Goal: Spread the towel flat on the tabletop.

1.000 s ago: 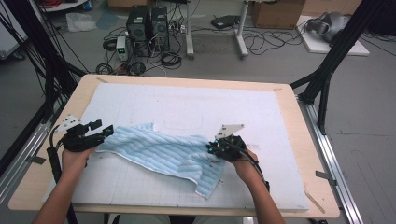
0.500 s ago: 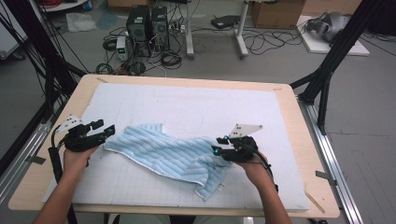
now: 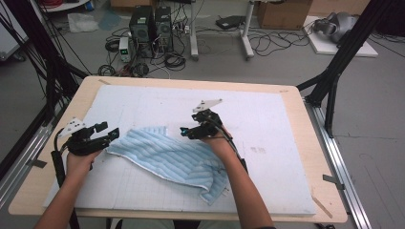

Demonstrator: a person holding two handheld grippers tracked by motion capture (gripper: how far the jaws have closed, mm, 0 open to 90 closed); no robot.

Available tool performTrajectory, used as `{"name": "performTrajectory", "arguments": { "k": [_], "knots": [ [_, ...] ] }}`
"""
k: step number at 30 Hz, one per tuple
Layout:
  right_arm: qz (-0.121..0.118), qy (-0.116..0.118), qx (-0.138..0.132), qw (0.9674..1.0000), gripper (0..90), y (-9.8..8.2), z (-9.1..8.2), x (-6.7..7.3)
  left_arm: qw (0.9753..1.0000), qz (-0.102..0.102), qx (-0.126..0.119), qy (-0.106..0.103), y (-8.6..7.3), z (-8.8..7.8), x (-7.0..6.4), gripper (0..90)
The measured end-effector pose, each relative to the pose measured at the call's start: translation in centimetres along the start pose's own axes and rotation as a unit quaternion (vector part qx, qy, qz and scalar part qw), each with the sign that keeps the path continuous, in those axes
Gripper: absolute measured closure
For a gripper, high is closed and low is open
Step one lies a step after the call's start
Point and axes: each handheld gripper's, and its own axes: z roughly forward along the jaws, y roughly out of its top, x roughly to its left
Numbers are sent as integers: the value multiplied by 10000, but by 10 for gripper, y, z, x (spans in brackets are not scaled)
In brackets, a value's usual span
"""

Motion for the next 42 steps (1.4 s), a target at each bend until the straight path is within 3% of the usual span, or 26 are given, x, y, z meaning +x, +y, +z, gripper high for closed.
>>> {"name": "performTrajectory", "arguments": {
  "k": [3, 7, 12, 16, 18, 19, 20, 21, 23, 25, 29, 30, 31, 33, 35, 36, 39, 40, 41, 42],
  "knots": [
    [11, 57, 171, 9998, 247, 6, 26, 1, 10000, 1, -39, 84, 0, 0, 0, 283],
    [19, 198, 428, 9989, 271, 13, 57, 5, 9999, -14, -106, 119, 1, -2, 1, 280],
    [-12, 370, 547, 9978, 348, 18, 79, 13, 9998, -34, -107, 147, 1, -3, 3, 279],
    [-243, 456, 745, 9959, 456, 22, 99, 25, 9998, -45, -110, 157, 1, -3, 3, 279],
    [-546, 373, 826, 9944, 597, 24, 103, 30, 9998, -23, -85, 175, 1, -3, 3, 280],
    [-571, 405, 839, 9940, 705, 25, 103, 31, 9998, -41, -76, 173, 1, -3, 2, 280],
    [-571, 405, 839, 9940, 705, 25, 103, 31, 9998, -41, -76, 173, 1, -3, 2, 280],
    [-740, 385, 895, 9925, 811, 27, 103, 33, 9998, -44, -83, 183, 1, -3, 2, 280],
    [-831, 239, 982, 9914, 827, 29, 101, 35, 9998, -14, -49, 174, 0, -3, 2, 280],
    [-974, -78, 997, 9902, 830, 30, 96, 28, 9998, -25, -57, 174, 0, -4, 2, 279],
    [-646, -863, 878, 9903, 829, 29, 73, 1, 9998, -22, -53, 175, 0, -4, 1, 279],
    [-646, -863, 878, 9903, 829, 29, 73, 1, 9998, -22, -53, 175, 0, -4, 1, 280],
    [-433, -1274, 817, 9875, 829, 27, 60, -17, 9998, -25, -37, 171, 0, -3, 0, 280],
    [-135, -1651, 801, 9829, 829, 24, 49, -35, 9999, -14, -14, 149, -1, -1, -2, 280],
    [140, -2064, 749, 9755, 828, 21, 39, -50, 9999, 15, 16, 113, -1, 0, -4, 281],
    [213, -2287, 723, 9706, 827, 20, 35, -56, 9999, 32, 37, 99, -1, 1, -5, 281],
    [372, -3048, 595, 9498, 828, 17, 21, -68, 10000, 48, 68, 44, -2, 4, -8, 281],
    [498, -3187, 501, 9452, 827, 16, 17, -73, 9999, 53, 90, 13, -2, 5, -10, 281],
    [498, -3187, 501, 9452, 827, 16, 17, -73, 9999, 53, 90, 13, -2, 5, -10, 281],
    [838, -3169, 427, 9438, 799, 10, 13, -80, 9999, 74, 95, -44, -3, 7, -12, 281]
  ]
}}
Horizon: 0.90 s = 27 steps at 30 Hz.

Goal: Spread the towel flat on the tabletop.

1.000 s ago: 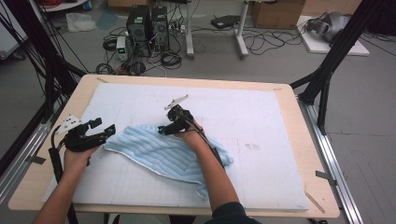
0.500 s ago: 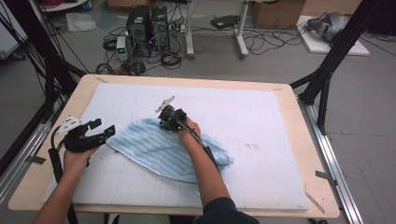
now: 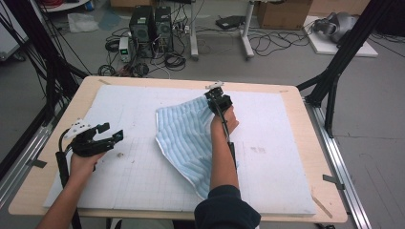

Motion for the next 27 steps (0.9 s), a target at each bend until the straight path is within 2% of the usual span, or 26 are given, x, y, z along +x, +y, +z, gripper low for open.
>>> {"name": "performTrajectory", "arguments": {
  "k": [2, 6, 7, 8, 9, 12, 14, 15, 18, 21, 22, 23, 24, 25, 27],
  "knots": [
    [90, 161, 59, 9998, 686, -3, 2, -2, 10000, 24, 36, -36, 0, 1, -1, 281],
    [145, 368, -241, 9989, 555, -3, -12, -7, 9998, 10, 148, -156, -2, 4, -5, 281],
    [145, 368, -241, 9989, 555, -3, -12, -7, 9998, 10, 148, -156, -2, 4, -5, 281],
    [224, 574, -345, 9975, 512, -6, -23, -14, 9996, -5, 181, -230, -2, 6, -8, 281],
    [199, 638, -402, 9970, 494, -9, -29, -17, 9994, -6, 199, -299, -2, 7, -9, 282],
    [160, 876, -527, 9946, 481, -23, -48, -30, 9988, -27, 242, -416, -3, 11, -15, 285],
    [104, 887, -522, 9946, 481, -30, -55, -34, 9985, -41, 268, -466, -3, 12, -17, 281],
    [127, 1010, -499, 9935, 481, -46, -65, -43, 9980, -35, 309, -550, -3, 15, -22, 278],
    [179, 1128, -594, 9917, 478, -71, -82, -54, 9974, -49, 331, -643, -2, 18, -27, 276],
    [282, 1286, -706, 9888, 463, -91, -99, -60, 9965, -63, 402, -736, -1, 26, -36, 284],
    [282, 1286, -706, 9888, 463, -91, -99, -60, 9965, -63, 402, -736, -1, 26, -36, 290],
    [374, 1365, -811, 9866, 440, -102, -109, -62, 9953, -166, 443, -845, -1, 32, -42, 290],
    [374, 1365, -811, 9866, 440, -102, -109, -62, 9953, -166, 443, -845, -1, 32, -42, 291],
    [359, 1443, -853, 9852, 434, -110, -119, -61, 9941, -248, 480, -939, 0, 41, -51, 293],
    [311, 1514, -913, 9838, 426, -118, -126, -59, 9936, -205, 601, -939, 2, 52, -62, 293]
  ]
}}
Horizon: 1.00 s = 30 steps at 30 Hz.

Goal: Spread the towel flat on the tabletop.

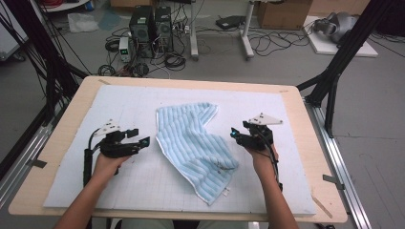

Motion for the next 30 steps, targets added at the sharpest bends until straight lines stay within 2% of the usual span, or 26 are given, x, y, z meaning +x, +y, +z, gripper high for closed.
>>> {"name": "performTrajectory", "arguments": {
  "k": [2, 3, 4, 5, 6, 8, 10, 11, 13, 15, 16, 17, 19, 21, 24, 26, 27, 30],
  "knots": [
    [-94, 79, 12, 9999, 424, -7, -4, 4, 9999, 10, 122, 8, 2, 14, -7, 290],
    [-94, 79, 12, 9999, 424, -7, -4, 4, 9999, 10, 122, 8, 2, 14, -7, 282],
    [-156, 170, 27, 9997, 428, -15, -7, 7, 9993, 32, 368, 59, 3, 28, -13, 269],
    [-164, 193, 9, 9997, 427, -19, -9, 9, 9988, 45, 475, 87, 3, 35, -16, 241],
    [-163, 221, -13, 9996, 430, -22, -10, 10, 9980, 48, 625, 101, 2, 41, -19, 215],
    [-160, 276, 2, 9995, 430, -26, -11, 9, 9946, 189, 978, 287, 2, 51, -25, 216],
    [-142, 261, -30, 9996, 429, -27, -13, 8, 9925, 286, 1128, 381, 0, 56, -26, 234],
    [-100, 254, -44, 9996, 429, -28, -13, 7, 9927, 232, 1129, 354, -1, 57, -26, 290],
    [-89, 244, -32, 9997, 429, -29, -13, 4, 9923, 245, 1181, 270, -1, 55, -24, 516],
    [-68, 248, -35, 9997, 430, -30, -14, 4, 9919, 431, 1168, 229, -1, 52, -22, 762],
    [-59, 262, -50, 9996, 430, -30, -14, 4, 9917, 526, 1143, 273, 0, 50, -21, 827],
    [-67, 269, -44, 9996, 430, -31, -14, 4, 9922, 528, 1093, 282, 1, 47, -18, 837],
    [-76, 315, -8, 9995, 433, -31, -13, 5, 9925, 554, 1003, 432, 4, 40, -11, 843],
    [-102, 378, 46, 9992, 436, -31, -10, 8, 9928, 492, 932, 564, 5, 32, -1, 843],
    [-91, 537, 122, 9984, 438, -33, -4, 14, 9942, 209, 854, 619, 5, 23, 13, 841],
    [-56, 744, 132, 9971, 441, -32, 1, 20, 9939, 217, 834, 686, 4, 21, 16, 836],
    [-32, 833, 134, 9964, 441, -32, 3, 24, 9939, 137, 762, 785, 4, 19, 22, 831],
    [-19, 1183, 92, 9929, 443, -29, 10, 38, 9929, 121, 707, 950, 5, 20, 29, 827]
  ]
}}
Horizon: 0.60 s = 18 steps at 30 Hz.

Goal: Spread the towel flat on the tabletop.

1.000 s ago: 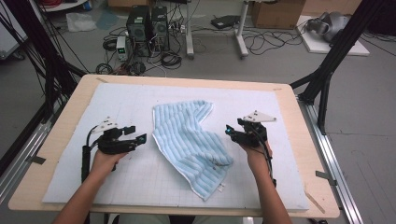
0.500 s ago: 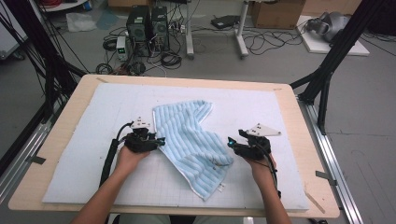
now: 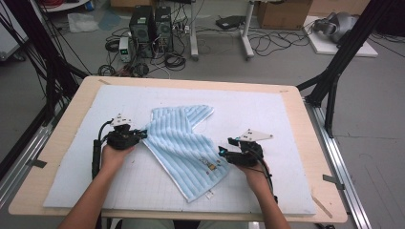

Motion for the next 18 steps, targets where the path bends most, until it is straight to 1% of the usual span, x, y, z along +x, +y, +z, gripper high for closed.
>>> {"name": "performTrajectory", "arguments": {
  "k": [2, 3, 5, 8, 9, 10, 11, 12, 13, 15, 17, 18],
  "knots": [
    [-31, 148, 60, 9999, 451, 2, 8, 8, 10000, -3, -19, 76, 1, 2, 4, 830],
    [-61, 218, 124, 9997, 465, 2, 13, 11, 9999, -19, -46, 104, 1, 3, 5, 834],
    [-37, 346, 279, 9990, 494, 0, 22, 14, 9998, 1, -69, 161, 3, 4, 8, 839],
    [-87, 419, 647, 9970, 561, -4, 34, 17, 9998, 16, -112, 167, 4, 4, 9, 842],
    [-115, 424, 716, 9965, 577, -4, 36, 17, 9998, 14, -136, 165, 5, 5, 10, 843],
    [-151, 428, 730, 9963, 651, -4, 36, 18, 9998, -1, -135, 159, 5, 5, 11, 843],
    [-151, 428, 730, 9963, 651, -4, 36, 18, 9998, -1, -135, 159, 5, 5, 11, 843],
    [-261, 551, 834, 9946, 810, -4, 36, 21, 9997, -32, -147, 178, 5, 7, 12, 843],
    [-295, 628, 848, 9940, 873, -4, 36, 23, 9997, -64, -157, 177, 5, 7, 13, 844],
    [-445, 677, 927, 9924, 885, -3, 34, 28, 9996, -88, -170, 200, 6, 7, 16, 845],
    [-423, 1000, 1069, 9883, 887, -2, 30, 29, 9997, -81, -129, 203, 9, 6, 19, 846],
    [-406, 1215, 1066, 9860, 899, -2, 28, 30, 9996, -69, -132, 237, 10, 6, 21, 848]
  ]
}}
